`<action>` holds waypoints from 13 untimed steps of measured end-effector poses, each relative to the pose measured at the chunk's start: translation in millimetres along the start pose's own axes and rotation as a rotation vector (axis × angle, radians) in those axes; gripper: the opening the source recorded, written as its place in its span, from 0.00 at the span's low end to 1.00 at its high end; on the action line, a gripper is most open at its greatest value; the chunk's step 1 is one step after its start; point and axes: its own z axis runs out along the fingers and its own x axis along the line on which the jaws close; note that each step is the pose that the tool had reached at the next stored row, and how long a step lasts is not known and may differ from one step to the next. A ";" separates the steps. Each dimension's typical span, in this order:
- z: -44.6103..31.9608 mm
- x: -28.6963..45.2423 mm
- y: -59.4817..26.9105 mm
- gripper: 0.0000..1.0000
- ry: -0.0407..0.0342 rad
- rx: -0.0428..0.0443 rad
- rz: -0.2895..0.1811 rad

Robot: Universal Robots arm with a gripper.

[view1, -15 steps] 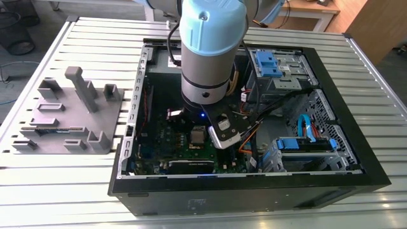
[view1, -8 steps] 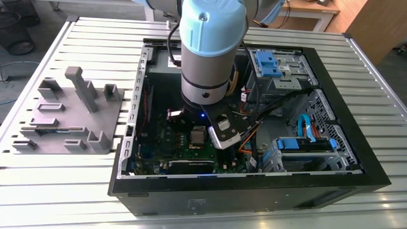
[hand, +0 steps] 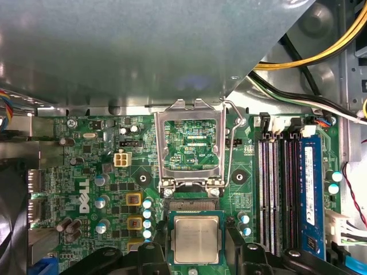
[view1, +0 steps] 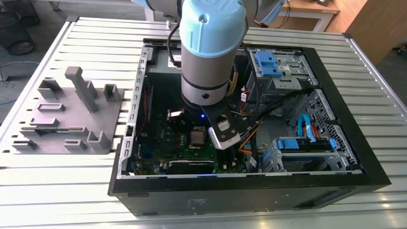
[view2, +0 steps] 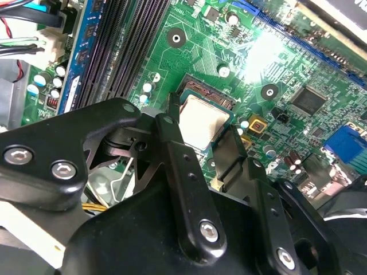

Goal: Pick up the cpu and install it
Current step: 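Place the cpu into insertion slot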

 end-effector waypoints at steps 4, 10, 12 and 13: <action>1.6 0.0 0.0 0.47 0.0000 0.0000 0.000; 4.2 0.0 -0.2 0.47 -0.0001 0.0014 0.000; 5.5 0.0 -0.3 0.47 0.0000 0.0021 0.000; 6.0 0.0 -0.4 0.47 0.0000 0.0024 0.000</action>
